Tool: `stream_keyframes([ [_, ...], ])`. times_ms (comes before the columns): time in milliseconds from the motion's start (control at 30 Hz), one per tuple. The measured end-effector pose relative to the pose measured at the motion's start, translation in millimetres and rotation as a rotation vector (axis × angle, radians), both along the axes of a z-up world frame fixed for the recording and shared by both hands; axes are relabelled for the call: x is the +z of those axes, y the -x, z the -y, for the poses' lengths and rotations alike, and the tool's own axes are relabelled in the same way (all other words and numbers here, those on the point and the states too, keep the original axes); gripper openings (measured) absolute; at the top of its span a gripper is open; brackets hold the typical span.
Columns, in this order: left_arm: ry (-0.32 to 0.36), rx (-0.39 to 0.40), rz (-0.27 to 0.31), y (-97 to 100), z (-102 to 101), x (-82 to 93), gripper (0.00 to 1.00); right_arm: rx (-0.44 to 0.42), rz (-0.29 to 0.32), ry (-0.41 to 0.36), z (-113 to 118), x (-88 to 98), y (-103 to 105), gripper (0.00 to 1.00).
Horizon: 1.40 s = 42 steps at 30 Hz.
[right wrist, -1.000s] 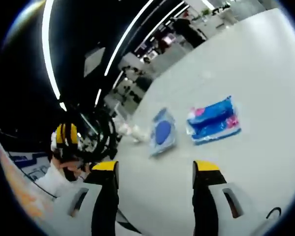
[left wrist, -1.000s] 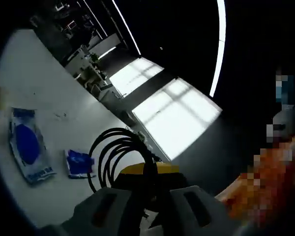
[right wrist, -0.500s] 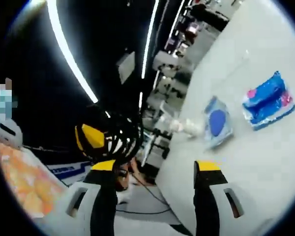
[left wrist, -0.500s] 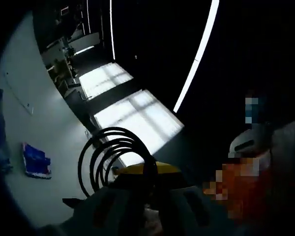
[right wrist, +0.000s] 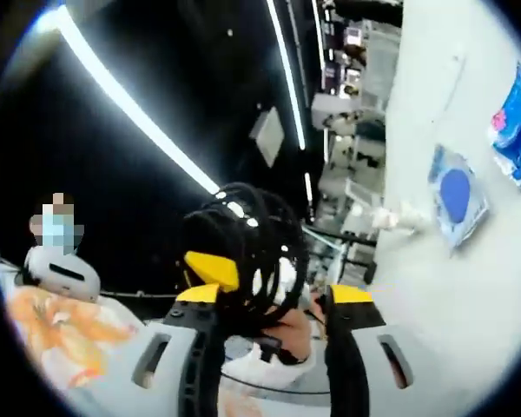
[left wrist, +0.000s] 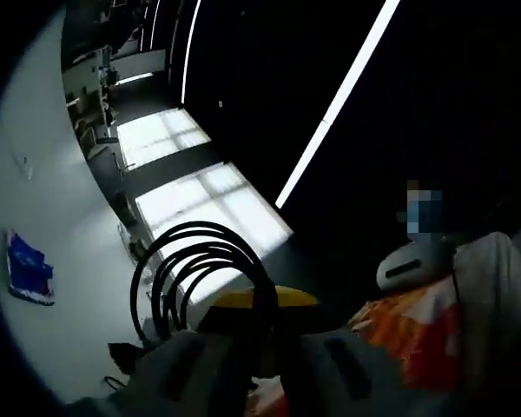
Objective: Arrange the tabletop items into an orderly group along one side of the table until the central work area is clear of visible clutter.
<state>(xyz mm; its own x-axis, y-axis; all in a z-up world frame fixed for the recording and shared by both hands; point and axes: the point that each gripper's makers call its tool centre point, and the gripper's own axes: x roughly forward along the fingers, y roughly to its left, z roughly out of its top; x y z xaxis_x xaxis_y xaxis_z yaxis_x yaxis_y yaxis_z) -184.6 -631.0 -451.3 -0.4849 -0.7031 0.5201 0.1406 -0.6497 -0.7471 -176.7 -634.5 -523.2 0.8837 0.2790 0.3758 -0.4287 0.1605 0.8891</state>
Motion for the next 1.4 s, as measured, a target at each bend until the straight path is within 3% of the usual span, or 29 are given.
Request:
stream_keyframes([
  [33,-0.009,0.002,0.005,-0.9,0,-3.5,0.02,-0.046,-0.053,0.063,6,-11.6,-2,0.27],
  [100,-0.016,0.027,0.019,-4.6,-3,-8.8,0.02,-0.027,-0.077,0.066,10,-17.2,4,0.22],
  [167,-0.065,0.076,0.058,-11.6,0,-22.2,0.02,-0.090,-0.109,0.090,22,-25.4,5,0.15],
  [267,-0.132,0.140,0.088,-23.6,4,-37.8,0.04,-0.120,-0.138,-0.005,35,-29.3,11,0.06],
  [400,-0.173,0.126,0.143,-20.4,4,-48.5,0.05,-0.132,-0.233,0.131,35,-42.9,12,0.04],
  [533,-0.229,0.168,0.181,-28.0,8,-61.8,0.08,-0.164,-0.300,0.127,42,-46.0,11,0.04],
  [633,-0.246,0.163,0.198,-28.2,9,-66.5,0.10,-0.180,-0.341,0.186,44,-48.7,11,0.03],
  [767,-0.272,0.137,0.216,-23.9,7,-72.7,0.28,-0.199,-0.399,0.196,49,-55.4,14,0.03],
  [833,-0.314,0.123,0.243,-20.8,8,-81.6,0.31,-0.200,-0.453,0.247,48,-62.8,15,0.03],
  [933,-0.421,0.115,0.394,-13.8,9,-111.4,0.22,-0.192,-0.489,0.282,43,-63.1,15,0.03],
  [1000,-0.500,0.105,0.456,-10.2,11,-131.3,0.12,-0.204,-0.535,0.327,46,-70.0,17,0.04],
  [1200,-0.612,0.090,0.456,-6.3,17,-158.8,0.07,-0.202,-0.654,0.398,50,-90.6,27,0.04],
  [1300,-0.666,0.091,0.538,-3.4,19,-175.7,0.04,-0.209,-0.706,0.462,54,-100.3,32,0.04],
  [1400,-0.719,0.076,0.562,2.1,22,-188.8,0.03,-0.183,-0.789,0.534,55,-116.9,37,0.04],
])
